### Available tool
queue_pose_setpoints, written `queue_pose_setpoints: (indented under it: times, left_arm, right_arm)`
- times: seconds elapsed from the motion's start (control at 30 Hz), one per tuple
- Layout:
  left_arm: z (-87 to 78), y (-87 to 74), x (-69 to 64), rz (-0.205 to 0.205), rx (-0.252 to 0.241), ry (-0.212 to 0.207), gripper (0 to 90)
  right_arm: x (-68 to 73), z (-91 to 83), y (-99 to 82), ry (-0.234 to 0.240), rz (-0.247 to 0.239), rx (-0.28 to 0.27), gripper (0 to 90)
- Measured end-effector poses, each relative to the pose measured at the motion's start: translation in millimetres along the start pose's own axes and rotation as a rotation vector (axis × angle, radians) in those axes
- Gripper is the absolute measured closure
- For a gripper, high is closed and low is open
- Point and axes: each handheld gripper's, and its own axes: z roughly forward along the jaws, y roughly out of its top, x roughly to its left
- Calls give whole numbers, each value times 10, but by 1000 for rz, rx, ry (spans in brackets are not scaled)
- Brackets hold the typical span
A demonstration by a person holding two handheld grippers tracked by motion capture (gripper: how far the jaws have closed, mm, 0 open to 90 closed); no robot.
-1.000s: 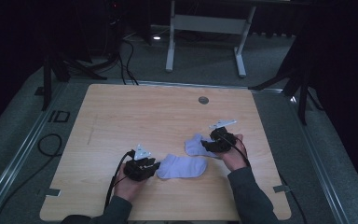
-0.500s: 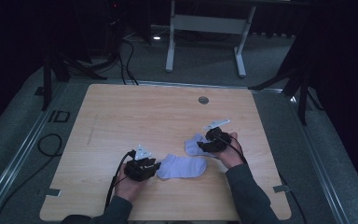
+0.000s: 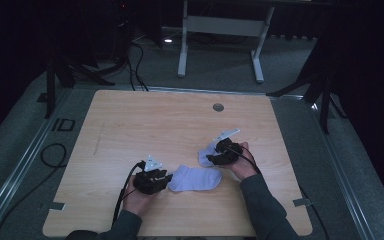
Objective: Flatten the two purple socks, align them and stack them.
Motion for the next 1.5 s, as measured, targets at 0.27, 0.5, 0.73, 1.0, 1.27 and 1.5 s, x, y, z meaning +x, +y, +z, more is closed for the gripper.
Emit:
queue_pose_setpoints:
  times: [0.27,0.5,0.73,1.0,1.27,1.5]
  left_arm:
    - [1,-2,0,2,0,0,667]
    - [3,0,-5,2,2,-4,639]
    - [-6,6,2,-2,-4,-18,618]
    - [-9,4,-11,10,1,-10,619]
    - [-16,4,-11,16,1,0,611]
    - [3,0,-22,15,0,2,606]
  right_arm:
    - [-34,152,-9,13,-16,39,458]
    - [-34,190,9,16,6,49,524]
    - [-59,189,17,-3,37,43,668]
    - [-92,184,8,4,97,34,842]
    - [-63,-15,-43,11,150,-53,852]
    - [-53,-361,-32,33,159,-157,852]
